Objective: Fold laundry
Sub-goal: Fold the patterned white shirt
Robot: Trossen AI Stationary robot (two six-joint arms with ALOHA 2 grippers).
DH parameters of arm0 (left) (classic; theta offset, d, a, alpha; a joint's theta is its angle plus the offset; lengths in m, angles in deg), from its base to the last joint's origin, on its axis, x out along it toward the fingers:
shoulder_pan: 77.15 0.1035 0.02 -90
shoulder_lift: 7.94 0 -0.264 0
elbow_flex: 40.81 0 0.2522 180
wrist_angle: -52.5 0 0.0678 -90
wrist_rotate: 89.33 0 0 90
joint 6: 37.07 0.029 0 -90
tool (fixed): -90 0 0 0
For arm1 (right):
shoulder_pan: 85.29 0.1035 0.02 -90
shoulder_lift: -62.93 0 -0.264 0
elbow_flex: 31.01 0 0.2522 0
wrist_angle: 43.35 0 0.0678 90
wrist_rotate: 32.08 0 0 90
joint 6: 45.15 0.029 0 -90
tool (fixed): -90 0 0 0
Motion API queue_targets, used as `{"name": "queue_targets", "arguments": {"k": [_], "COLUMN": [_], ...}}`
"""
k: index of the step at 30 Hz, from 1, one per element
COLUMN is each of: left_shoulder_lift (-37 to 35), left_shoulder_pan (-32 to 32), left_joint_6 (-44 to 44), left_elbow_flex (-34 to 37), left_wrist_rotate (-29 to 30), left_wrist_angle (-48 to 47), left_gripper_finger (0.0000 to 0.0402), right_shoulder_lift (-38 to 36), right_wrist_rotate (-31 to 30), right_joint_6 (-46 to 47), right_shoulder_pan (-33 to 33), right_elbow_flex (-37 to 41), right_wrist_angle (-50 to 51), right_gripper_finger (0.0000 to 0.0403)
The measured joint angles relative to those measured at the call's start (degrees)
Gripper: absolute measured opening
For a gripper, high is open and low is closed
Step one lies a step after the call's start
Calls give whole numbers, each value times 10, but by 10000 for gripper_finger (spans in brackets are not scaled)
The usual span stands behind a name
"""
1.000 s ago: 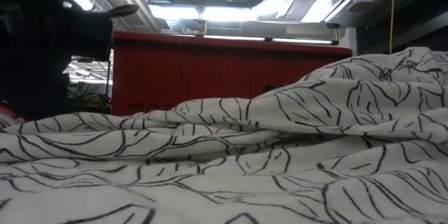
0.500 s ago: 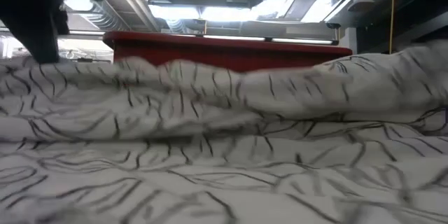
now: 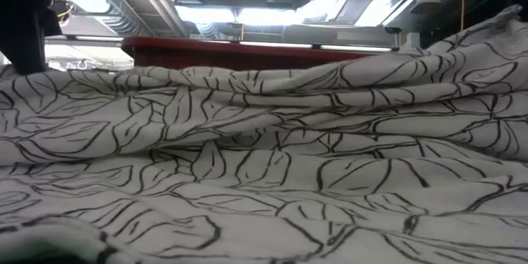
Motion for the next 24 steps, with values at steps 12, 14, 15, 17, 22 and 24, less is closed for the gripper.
{"name": "queue_targets", "arguments": {"k": [12,14,15,17,22,24], "left_shoulder_lift": [0,0,0,0,0,0], "left_shoulder_pan": [16,20,23,30,61,76], "left_joint_6": [1,1,1,1,1,1], "left_elbow_flex": [29,39,47,67,125,145], "left_wrist_rotate": [31,52,62,76,74,73], "left_wrist_angle": [64,101,124,175,282,318], "left_gripper_finger": [110,124,129,135,137,137], "right_shoulder_lift": [1,1,1,1,1,1], "right_wrist_rotate": [7,7,7,7,7,7], "right_joint_6": [-1,-1,-1,-1,-2,-2], "right_shoulder_pan": [-1,-1,-1,-1,-1,-1], "right_elbow_flex": [0,0,0,0,0,0], "right_wrist_angle": [1,1,1,1,1,0], "right_gripper_finger": [12,12,12,12,12,12]}}
